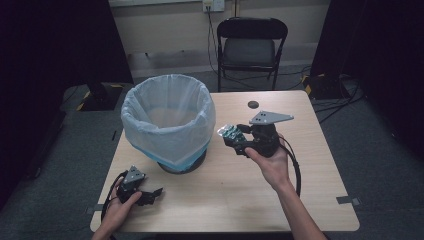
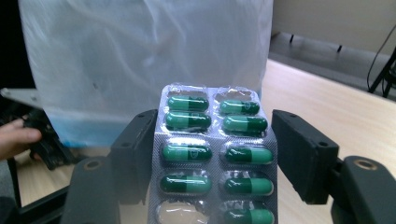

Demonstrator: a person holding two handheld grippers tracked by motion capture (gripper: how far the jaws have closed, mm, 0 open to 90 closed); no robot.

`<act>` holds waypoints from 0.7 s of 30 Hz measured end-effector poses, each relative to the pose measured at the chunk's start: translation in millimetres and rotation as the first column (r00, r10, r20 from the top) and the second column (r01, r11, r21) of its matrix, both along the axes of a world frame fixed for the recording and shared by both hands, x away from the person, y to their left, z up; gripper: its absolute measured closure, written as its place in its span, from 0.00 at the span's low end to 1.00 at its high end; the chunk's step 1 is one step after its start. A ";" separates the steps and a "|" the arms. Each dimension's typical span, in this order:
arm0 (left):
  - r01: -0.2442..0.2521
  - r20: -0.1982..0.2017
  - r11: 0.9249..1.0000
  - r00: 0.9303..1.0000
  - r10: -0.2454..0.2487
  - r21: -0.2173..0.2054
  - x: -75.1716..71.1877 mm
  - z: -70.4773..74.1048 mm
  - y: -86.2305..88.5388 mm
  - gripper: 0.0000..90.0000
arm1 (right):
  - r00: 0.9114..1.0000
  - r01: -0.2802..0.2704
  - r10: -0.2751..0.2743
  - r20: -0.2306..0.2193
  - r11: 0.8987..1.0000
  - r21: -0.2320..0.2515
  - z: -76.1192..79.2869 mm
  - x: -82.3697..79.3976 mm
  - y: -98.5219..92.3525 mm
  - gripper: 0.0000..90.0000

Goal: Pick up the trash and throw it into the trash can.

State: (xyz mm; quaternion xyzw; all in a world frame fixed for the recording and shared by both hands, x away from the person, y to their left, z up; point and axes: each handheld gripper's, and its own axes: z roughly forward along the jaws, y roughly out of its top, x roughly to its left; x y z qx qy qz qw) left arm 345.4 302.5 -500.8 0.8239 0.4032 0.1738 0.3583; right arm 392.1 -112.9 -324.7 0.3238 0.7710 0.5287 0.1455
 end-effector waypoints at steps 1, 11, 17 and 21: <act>0.001 0.000 1.000 1.000 -0.001 0.001 0.0 0.0 0.1 0.09 | 1.000 -0.007 0.007 0.003 1.000 0.011 3.6 1.0 0.0 0.38; 0.000 0.000 1.000 1.000 0.000 0.000 0.0 0.0 0.0 0.09 | 0.996 -0.048 0.044 0.077 0.998 0.050 46.5 8.0 7.1 0.38; 0.001 0.000 1.000 1.000 -0.001 0.001 0.1 0.0 0.1 0.10 | 0.987 -0.099 0.087 0.133 0.991 0.089 66.0 17.5 18.4 0.38; 0.001 0.000 1.000 1.000 -0.001 0.001 0.1 0.0 0.1 0.10 | 0.985 -0.124 0.112 0.132 0.988 0.093 75.0 26.0 27.5 0.38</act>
